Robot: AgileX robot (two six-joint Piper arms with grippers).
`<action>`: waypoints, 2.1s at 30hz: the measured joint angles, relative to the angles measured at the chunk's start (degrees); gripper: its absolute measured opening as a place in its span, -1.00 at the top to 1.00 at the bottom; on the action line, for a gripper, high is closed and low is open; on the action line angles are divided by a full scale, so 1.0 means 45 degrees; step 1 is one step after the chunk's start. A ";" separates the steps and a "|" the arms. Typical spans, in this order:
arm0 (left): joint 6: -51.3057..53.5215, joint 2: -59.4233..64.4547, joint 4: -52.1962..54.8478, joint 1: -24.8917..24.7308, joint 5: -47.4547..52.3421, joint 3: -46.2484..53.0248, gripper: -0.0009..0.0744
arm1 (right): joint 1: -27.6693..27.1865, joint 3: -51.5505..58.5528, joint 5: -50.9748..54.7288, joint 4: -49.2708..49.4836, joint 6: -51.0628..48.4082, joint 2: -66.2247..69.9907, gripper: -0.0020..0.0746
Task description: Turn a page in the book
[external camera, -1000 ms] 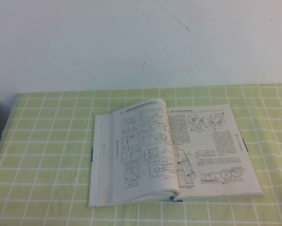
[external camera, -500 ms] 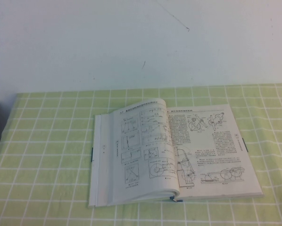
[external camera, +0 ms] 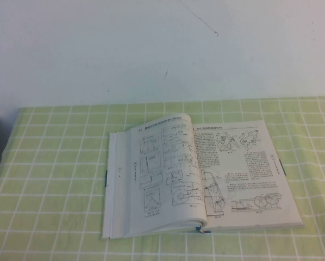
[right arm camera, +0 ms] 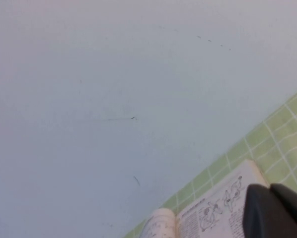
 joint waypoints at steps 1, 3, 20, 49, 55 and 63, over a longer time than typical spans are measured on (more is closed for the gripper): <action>0.0327 0.0000 -0.0027 0.0000 -0.0007 0.0000 0.99 | 0.0000 0.0000 0.0000 0.0027 -0.0193 0.0000 0.96; 0.0643 0.0000 -0.0056 0.0000 0.0042 0.0000 0.99 | 0.0000 0.0000 0.0147 0.0027 -0.1011 0.0000 0.96; 0.4113 0.2156 0.1320 0.0000 0.4442 -0.1953 0.99 | 0.0000 -0.3210 0.2926 -0.2565 -0.6507 0.4289 0.96; 0.8961 1.7426 0.5412 -0.4839 0.5577 -1.2637 0.99 | 0.0782 -1.3080 0.8901 -0.5854 -0.9492 1.5452 0.96; 0.9770 2.0308 0.4136 -0.6336 0.6004 -1.4818 0.99 | 0.1816 -1.4453 0.8989 -0.7081 -0.8032 1.6879 0.96; 1.0195 2.3571 0.3964 -0.7659 0.6369 -1.7288 0.99 | 0.3392 -1.5712 0.9342 -0.9250 -0.5504 1.8788 0.96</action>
